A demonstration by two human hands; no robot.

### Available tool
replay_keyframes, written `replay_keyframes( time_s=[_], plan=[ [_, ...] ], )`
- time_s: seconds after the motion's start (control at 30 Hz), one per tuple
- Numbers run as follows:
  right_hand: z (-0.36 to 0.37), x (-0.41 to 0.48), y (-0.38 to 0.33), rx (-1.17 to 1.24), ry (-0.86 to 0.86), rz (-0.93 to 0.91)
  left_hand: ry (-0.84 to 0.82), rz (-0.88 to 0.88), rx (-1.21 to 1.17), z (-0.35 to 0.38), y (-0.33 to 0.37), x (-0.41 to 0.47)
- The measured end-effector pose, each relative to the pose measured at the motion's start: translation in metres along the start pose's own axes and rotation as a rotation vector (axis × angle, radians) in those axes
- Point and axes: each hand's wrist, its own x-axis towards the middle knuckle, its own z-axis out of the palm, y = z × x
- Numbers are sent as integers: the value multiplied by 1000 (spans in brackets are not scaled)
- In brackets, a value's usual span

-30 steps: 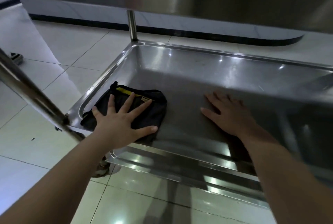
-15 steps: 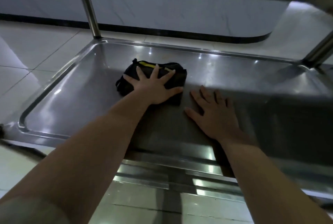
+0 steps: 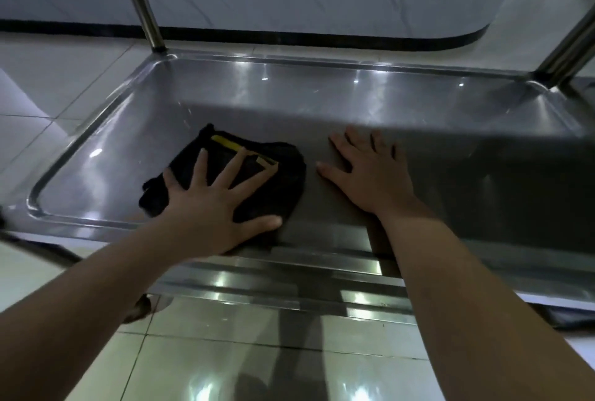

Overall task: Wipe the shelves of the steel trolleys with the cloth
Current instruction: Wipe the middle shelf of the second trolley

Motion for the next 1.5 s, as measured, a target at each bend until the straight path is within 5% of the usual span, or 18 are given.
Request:
replay_keyframes(
  time_s=[0.23, 0.4, 0.53, 1.0, 1.4, 1.5],
  plan=[
    [-13, -12, 9, -49, -104, -43, -8, -57, -13, -4, 7, -29],
    [-36, -44, 101, -70, -84, 233, -92, -95, -22, -11, 17, -31],
    [-35, -47, 113, -85, -78, 275, -105, -103, -21, -9, 67, -16],
    [-22, -42, 121, -54, 41, 246, -39, -142, -95, -47, 191, 198],
    [-32, -38, 119, 9, -25, 232, -66, -15, -38, -8, 186, 25],
    [-45, -43, 117, 154, -4, 279, 30, 3, -196, -17, 187, 20]
  ],
)
